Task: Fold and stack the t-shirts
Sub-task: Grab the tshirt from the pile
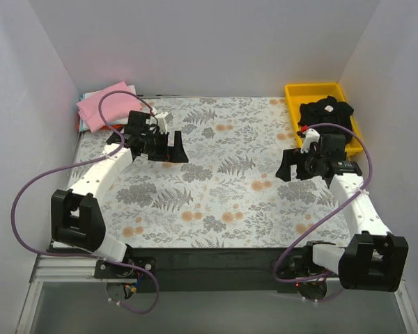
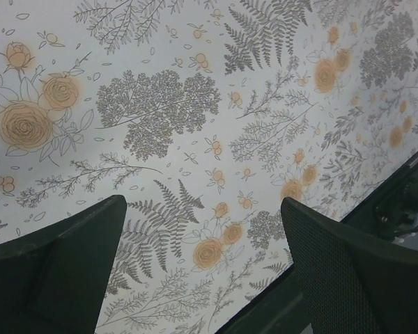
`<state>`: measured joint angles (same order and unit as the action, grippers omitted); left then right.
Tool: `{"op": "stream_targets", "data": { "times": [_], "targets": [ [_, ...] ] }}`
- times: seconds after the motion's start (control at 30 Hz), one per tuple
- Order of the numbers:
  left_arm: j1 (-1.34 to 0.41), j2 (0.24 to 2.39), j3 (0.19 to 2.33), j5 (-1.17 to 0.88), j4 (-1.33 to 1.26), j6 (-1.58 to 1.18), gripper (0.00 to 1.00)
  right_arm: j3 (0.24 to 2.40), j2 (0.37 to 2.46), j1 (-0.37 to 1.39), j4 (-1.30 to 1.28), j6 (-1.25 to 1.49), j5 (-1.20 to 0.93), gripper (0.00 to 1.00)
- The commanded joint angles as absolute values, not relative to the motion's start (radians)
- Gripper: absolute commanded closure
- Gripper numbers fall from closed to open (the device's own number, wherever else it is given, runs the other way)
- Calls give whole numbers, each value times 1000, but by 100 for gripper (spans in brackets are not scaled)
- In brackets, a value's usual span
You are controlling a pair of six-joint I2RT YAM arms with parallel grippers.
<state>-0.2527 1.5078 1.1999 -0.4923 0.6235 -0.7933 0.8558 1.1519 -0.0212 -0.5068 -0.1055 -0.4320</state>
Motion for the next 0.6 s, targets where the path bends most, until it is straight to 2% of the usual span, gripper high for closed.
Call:
{"op": "stream_targets", "data": {
  "times": [0.0,0.27,0.4,0.57],
  "targets": [
    [-252,1457,1255,-555,658,-795,7,946,1181,-3,-520,-158,-368,2],
    [-215,1482,1460,-488,750,-695,7,1377,1489,-49,-586,-250,-171,2],
    [-170,1502,1496,-557,732,-716,7,1653,1681,-159,-587,-256,-159,2],
    [-169,1552,1511,-580,744,-724,7,1867,1929,-218,-594,-270,-160,2]
  ]
}}
